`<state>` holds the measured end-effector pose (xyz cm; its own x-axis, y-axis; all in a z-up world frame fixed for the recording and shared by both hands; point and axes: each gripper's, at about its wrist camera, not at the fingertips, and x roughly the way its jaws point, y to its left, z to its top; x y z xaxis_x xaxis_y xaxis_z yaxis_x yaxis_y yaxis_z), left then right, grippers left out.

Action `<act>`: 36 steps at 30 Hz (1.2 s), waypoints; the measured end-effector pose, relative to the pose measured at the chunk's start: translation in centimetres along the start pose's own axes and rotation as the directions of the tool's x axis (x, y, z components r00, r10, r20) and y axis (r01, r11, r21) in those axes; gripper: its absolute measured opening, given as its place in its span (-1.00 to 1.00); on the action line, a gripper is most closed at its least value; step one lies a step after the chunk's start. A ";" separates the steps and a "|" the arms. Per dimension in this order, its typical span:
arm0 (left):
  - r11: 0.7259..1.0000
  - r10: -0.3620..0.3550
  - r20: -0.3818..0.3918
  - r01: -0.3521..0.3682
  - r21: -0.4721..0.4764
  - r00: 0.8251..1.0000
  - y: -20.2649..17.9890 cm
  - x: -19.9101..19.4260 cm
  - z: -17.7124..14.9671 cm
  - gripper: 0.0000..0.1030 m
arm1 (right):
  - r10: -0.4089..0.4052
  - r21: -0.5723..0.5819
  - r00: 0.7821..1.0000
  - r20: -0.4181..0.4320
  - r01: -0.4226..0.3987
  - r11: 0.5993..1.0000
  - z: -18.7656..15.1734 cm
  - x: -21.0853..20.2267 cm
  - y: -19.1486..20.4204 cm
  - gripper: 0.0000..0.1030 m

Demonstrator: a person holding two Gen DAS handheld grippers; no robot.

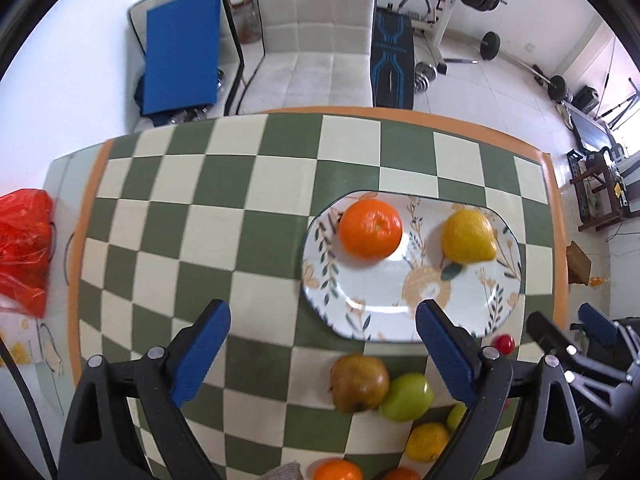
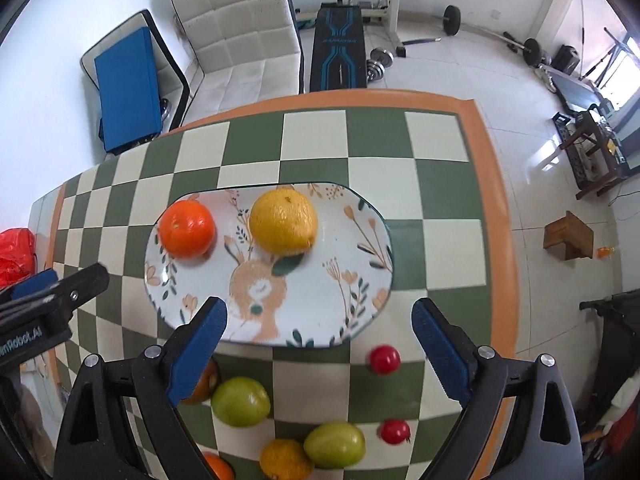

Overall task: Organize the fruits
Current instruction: 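Lift both tools off the plate and move back toward the fruit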

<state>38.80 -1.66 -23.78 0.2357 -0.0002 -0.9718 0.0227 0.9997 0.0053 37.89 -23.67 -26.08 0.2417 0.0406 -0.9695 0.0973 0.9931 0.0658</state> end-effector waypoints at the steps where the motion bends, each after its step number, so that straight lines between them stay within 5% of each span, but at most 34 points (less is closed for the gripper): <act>1: 1.000 0.001 0.013 -0.001 0.003 1.000 0.1 -0.6 -0.5 0.84 | -0.003 -0.003 1.000 0.016 0.003 1.000 -0.5 -0.9 0.0 0.86; 13: 0.997 -0.053 0.127 0.046 0.060 0.990 -0.5 -8.2 -5.4 0.84 | 0.009 0.002 0.986 0.165 -0.009 1.000 -5.9 -11.2 0.3 0.86; 22: 0.995 -0.078 0.149 0.069 0.067 0.986 -0.9 -9.9 -6.6 0.85 | 0.027 0.026 0.977 0.213 -0.033 0.999 -8.3 -15.3 0.1 0.86; 26: 0.996 -0.063 0.091 0.058 0.060 0.994 -0.6 -7.8 -7.7 0.99 | 0.057 0.061 0.988 0.141 -0.066 0.996 -9.8 -12.9 -0.7 0.86; 30: 0.997 0.011 -0.063 -0.007 0.072 0.998 -0.2 -1.9 -11.0 0.99 | 0.122 0.135 0.992 -0.019 -0.119 0.984 -12.6 -7.0 -1.7 0.86; 36: 0.998 0.029 -0.294 -0.009 0.069 0.955 0.3 5.8 -16.6 0.99 | 0.239 0.316 0.938 -0.251 -0.154 0.936 -17.5 3.6 -2.8 0.85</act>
<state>24.05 -1.02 -33.29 -0.0599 0.0352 -0.9976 0.0874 0.9957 0.0299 21.64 -24.35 -33.90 0.0074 0.3031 -0.9529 0.3588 0.8887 0.2855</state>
